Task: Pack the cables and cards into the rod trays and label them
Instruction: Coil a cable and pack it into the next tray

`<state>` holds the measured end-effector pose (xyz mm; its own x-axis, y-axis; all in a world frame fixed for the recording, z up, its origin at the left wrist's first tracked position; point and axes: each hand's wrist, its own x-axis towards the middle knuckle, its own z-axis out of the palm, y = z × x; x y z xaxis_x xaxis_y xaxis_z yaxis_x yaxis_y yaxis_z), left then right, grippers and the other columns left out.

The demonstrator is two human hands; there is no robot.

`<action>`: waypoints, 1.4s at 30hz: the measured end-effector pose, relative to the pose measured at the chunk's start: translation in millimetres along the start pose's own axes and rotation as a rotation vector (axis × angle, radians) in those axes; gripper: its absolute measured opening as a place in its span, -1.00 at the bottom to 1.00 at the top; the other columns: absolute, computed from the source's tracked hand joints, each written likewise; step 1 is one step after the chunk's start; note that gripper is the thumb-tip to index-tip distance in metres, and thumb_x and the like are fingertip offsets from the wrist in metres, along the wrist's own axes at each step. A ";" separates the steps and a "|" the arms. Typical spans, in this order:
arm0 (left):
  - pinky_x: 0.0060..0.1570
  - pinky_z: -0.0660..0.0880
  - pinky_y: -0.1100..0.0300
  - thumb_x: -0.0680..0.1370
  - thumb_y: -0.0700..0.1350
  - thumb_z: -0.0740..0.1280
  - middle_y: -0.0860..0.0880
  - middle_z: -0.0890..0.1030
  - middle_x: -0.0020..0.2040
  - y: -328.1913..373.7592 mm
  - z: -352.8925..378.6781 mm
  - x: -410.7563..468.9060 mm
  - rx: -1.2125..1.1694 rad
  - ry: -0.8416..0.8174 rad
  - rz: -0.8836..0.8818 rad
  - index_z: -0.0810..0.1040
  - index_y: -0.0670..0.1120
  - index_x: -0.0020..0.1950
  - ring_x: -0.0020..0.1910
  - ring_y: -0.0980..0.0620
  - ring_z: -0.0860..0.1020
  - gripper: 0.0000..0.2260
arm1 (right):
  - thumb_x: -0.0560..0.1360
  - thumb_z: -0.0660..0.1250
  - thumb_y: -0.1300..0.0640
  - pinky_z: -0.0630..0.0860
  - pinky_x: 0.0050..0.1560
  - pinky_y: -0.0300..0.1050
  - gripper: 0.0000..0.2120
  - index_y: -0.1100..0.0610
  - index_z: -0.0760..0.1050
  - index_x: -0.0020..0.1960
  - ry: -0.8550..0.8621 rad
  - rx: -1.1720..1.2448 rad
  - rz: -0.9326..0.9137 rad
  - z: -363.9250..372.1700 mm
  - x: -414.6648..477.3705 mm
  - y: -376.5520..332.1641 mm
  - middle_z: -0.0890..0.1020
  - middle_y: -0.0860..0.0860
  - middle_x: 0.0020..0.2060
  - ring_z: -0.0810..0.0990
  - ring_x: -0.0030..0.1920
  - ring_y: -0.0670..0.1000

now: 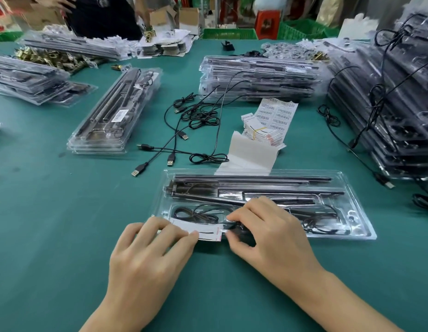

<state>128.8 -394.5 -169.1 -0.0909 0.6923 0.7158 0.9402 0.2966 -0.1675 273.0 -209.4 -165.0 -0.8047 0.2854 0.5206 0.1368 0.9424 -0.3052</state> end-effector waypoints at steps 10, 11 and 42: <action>-0.21 0.48 0.06 0.56 -0.16 0.46 0.07 0.59 -0.27 -1.0 5.2 5.2 -0.035 -0.028 -0.032 0.67 0.01 -0.19 -0.31 -0.08 0.58 -0.86 | 0.41 0.48 0.15 0.50 -0.27 -0.12 -0.85 0.13 0.67 -0.02 0.002 -0.031 -0.115 5.0 8.5 10.5 0.50 -0.03 -0.26 0.46 -0.21 0.01; -0.21 0.48 0.06 0.56 -0.14 0.46 0.07 0.60 -0.26 -1.4 5.4 4.8 -0.041 -0.029 -0.027 0.67 0.01 -0.18 -0.30 -0.07 0.58 -0.87 | 0.42 0.47 0.15 0.50 -0.28 -0.11 -0.86 0.13 0.66 -0.03 0.013 -0.031 -0.122 6.6 8.1 10.8 0.50 -0.03 -0.26 0.45 -0.21 0.02; 0.18 0.43 -0.01 0.57 0.04 0.22 -0.16 0.65 0.13 18.1 -4.2 -19.1 -0.014 -0.309 -0.180 0.67 -0.10 0.30 0.20 -0.19 0.56 -0.58 | 0.66 0.29 0.11 0.49 -0.27 -0.08 -0.77 0.11 0.52 -0.17 0.097 -0.152 -0.205 8.0 3.9 7.9 0.51 -0.03 -0.28 0.44 -0.25 0.04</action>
<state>149.0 -405.1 -182.9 -0.3488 0.7966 0.4937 0.9042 0.4246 -0.0463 266.3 -202.1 -171.8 -0.7664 0.0944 0.6354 0.0679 0.9955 -0.0660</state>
